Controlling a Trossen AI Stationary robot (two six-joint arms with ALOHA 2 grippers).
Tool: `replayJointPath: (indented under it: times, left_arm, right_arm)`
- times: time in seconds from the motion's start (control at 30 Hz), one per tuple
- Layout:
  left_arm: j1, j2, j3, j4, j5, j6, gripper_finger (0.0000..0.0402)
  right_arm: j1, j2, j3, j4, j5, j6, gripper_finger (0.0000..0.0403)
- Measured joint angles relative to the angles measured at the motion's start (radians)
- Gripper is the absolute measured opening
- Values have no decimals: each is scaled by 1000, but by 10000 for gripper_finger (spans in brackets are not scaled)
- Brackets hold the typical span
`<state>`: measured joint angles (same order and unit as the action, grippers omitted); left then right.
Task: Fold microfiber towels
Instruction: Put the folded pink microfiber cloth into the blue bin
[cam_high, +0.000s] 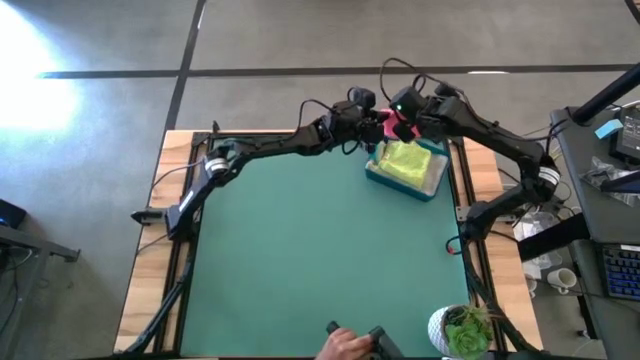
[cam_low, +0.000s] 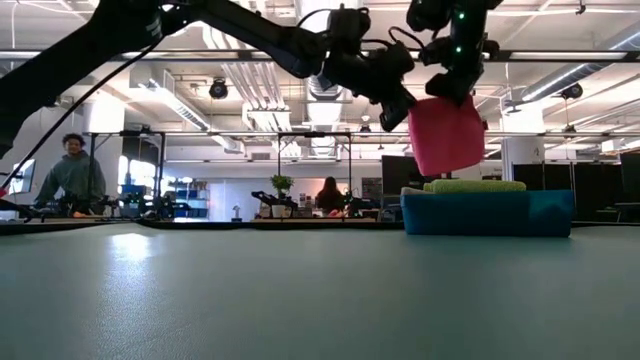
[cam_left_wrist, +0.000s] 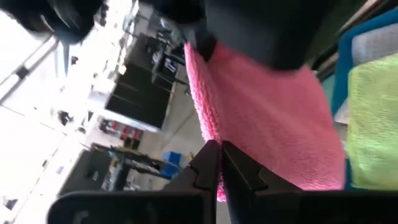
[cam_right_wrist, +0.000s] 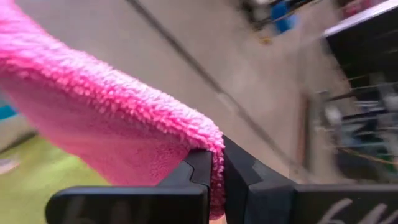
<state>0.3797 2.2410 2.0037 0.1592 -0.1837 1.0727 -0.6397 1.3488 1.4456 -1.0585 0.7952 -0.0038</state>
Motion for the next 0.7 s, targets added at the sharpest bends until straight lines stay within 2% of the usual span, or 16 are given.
replayJointPath:
  times: [0.1, 0.23, 0.3, 0.37, 0.43, 0.53, 0.63, 0.7]
  left_arm:
    - [17, -1, 12, 11, 58, 37, 1]
    - [27, 0, 0, -16, 170, 26, 2]
    - [26, 0, 0, -76, 191, 3, 1]
    - [25, -3, -9, -155, 209, -39, 1]
    - [24, -3, -27, -243, 206, -69, 1]
    - [22, 2, -36, -350, 153, -79, 1]
    - [22, -2, -35, -357, 81, -80, 1]
    - [21, -8, -34, -355, 13, -80, 0]
  right_arm:
    - [-17, 13, 0, 41, 108, -67, 8]
    - [-28, 18, -4, 19, 155, -118, 8]
    - [-27, 27, -8, -53, 60, -67, 8]
    - [-21, 49, -27, -138, -120, 49, 8]
    - [-17, 73, -75, -179, -235, 110, 8]
    - [21, 74, -136, -113, -247, 116, 8]
    - [34, 76, -149, -69, -337, 129, 8]
    - [44, 80, -148, -54, -355, 150, 8]
